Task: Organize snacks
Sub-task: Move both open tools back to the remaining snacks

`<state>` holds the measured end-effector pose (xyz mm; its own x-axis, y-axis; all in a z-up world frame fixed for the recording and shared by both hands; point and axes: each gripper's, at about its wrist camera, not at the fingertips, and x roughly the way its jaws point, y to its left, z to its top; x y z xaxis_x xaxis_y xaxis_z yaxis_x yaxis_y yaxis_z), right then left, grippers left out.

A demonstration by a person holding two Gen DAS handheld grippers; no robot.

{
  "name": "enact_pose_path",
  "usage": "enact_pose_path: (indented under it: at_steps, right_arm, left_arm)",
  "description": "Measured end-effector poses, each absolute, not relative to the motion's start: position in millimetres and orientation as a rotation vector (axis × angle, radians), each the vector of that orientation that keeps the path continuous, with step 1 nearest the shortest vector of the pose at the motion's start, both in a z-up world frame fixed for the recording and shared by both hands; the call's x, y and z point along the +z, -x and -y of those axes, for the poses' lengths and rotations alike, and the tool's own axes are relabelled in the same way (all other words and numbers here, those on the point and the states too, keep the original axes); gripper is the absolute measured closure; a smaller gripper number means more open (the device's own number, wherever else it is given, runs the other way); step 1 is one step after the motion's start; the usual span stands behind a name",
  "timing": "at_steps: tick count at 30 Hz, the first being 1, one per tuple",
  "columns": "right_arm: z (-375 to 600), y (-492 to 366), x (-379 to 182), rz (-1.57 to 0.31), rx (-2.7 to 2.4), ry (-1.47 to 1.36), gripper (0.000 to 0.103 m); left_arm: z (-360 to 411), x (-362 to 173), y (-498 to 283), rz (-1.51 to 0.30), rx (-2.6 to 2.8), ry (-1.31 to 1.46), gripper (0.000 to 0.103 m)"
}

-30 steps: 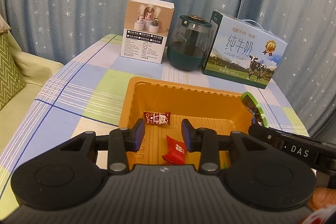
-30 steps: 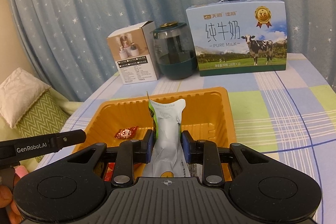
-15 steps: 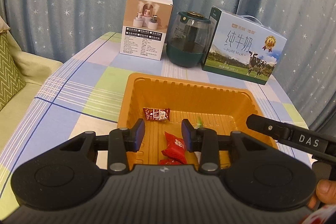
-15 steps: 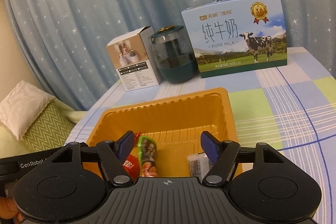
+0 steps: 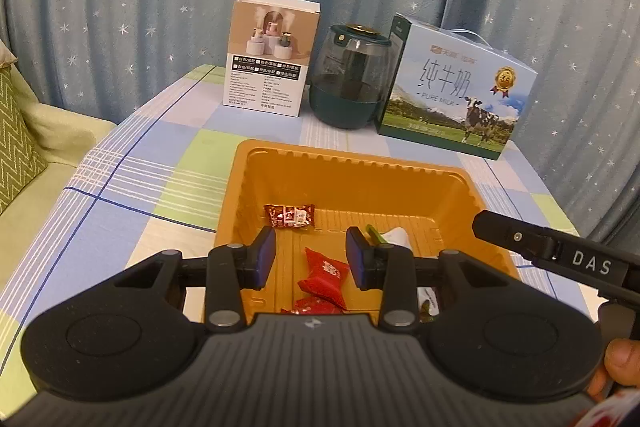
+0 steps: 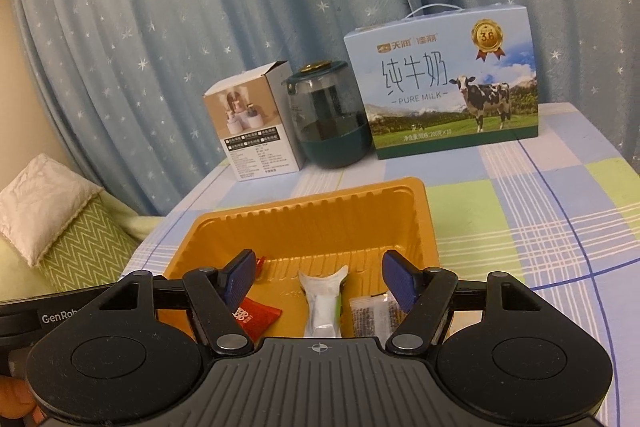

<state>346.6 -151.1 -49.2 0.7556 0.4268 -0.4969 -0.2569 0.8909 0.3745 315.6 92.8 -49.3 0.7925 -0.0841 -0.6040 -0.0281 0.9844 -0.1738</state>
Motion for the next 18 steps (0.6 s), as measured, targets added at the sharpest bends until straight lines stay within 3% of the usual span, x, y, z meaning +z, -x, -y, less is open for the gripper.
enact_pose_path:
  at_steps: [18]
  right_arm:
    - [177.9,-283.3,-42.6,-0.609,0.335,-0.293,0.033]
  left_arm:
    - [-78.8,-40.8,-260.2,-0.638,-0.058,0.159,0.069]
